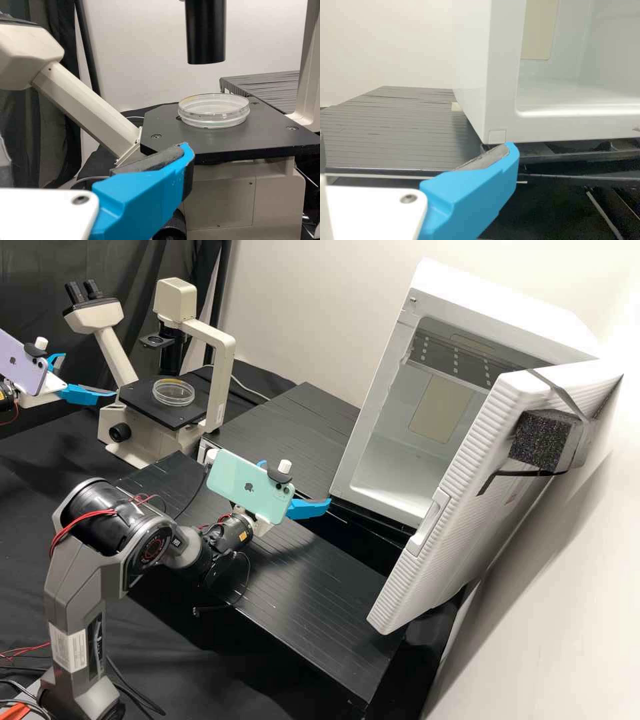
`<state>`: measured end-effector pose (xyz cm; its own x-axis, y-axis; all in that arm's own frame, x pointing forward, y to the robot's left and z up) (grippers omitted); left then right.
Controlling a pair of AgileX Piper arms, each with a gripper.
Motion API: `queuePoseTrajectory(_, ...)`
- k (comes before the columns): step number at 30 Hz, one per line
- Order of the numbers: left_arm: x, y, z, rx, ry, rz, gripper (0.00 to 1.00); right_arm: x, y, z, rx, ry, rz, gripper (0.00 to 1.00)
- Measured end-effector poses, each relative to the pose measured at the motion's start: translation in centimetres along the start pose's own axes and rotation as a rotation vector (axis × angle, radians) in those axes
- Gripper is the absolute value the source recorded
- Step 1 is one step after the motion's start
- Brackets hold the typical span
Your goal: Move the petri dish to the bench.
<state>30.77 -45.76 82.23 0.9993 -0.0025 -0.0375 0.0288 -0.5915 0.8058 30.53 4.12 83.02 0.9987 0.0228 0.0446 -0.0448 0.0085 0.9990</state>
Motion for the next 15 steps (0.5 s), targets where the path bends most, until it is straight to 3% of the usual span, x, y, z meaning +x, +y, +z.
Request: queuePoseTrajectory(15, 0.0, 0.0, 0.0, 0.000, 0.000, 0.000, 1.00, -1.5, -0.4, 0.4, -0.001, -0.012, -0.015, 1.00)
